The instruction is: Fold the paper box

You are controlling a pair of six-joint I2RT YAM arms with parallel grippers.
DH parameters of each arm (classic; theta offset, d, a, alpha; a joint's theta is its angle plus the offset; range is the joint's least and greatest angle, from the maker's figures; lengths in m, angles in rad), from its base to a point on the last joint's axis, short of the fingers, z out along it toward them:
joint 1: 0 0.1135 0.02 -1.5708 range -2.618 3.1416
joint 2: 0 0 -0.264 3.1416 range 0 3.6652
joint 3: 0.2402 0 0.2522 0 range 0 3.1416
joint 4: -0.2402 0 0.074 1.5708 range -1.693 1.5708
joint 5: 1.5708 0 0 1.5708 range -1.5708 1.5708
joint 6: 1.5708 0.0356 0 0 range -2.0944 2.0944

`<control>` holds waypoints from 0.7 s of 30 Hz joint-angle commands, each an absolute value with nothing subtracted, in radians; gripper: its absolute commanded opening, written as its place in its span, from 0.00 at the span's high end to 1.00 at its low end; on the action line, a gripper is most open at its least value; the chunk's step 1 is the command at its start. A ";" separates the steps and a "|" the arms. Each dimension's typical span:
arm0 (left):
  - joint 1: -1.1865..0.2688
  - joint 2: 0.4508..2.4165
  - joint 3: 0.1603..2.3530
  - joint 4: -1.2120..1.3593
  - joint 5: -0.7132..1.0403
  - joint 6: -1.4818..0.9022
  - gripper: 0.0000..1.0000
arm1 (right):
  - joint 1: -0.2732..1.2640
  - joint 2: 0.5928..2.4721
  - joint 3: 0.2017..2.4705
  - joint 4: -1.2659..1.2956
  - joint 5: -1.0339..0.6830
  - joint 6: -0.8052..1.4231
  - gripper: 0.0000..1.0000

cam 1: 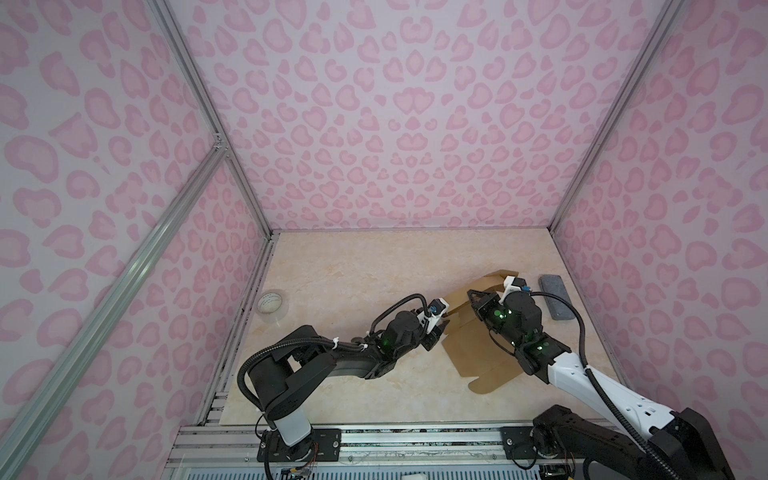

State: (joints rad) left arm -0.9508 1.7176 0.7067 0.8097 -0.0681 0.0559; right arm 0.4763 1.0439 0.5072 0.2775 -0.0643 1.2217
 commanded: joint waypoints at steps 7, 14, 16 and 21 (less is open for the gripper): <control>-0.967 1.749 0.739 0.861 -0.125 -0.018 0.53 | 0.515 1.030 0.454 0.269 0.015 1.301 1.00; -0.969 1.747 0.736 0.861 -0.155 -0.028 0.54 | 0.571 0.953 0.455 0.158 0.164 1.345 1.00; -0.970 1.749 0.737 0.861 -0.163 -0.029 0.54 | 0.596 0.936 0.457 0.130 0.207 1.362 1.00; -0.971 1.756 0.749 0.851 -0.174 -0.032 0.58 | 0.640 0.914 0.463 0.083 0.279 1.406 1.00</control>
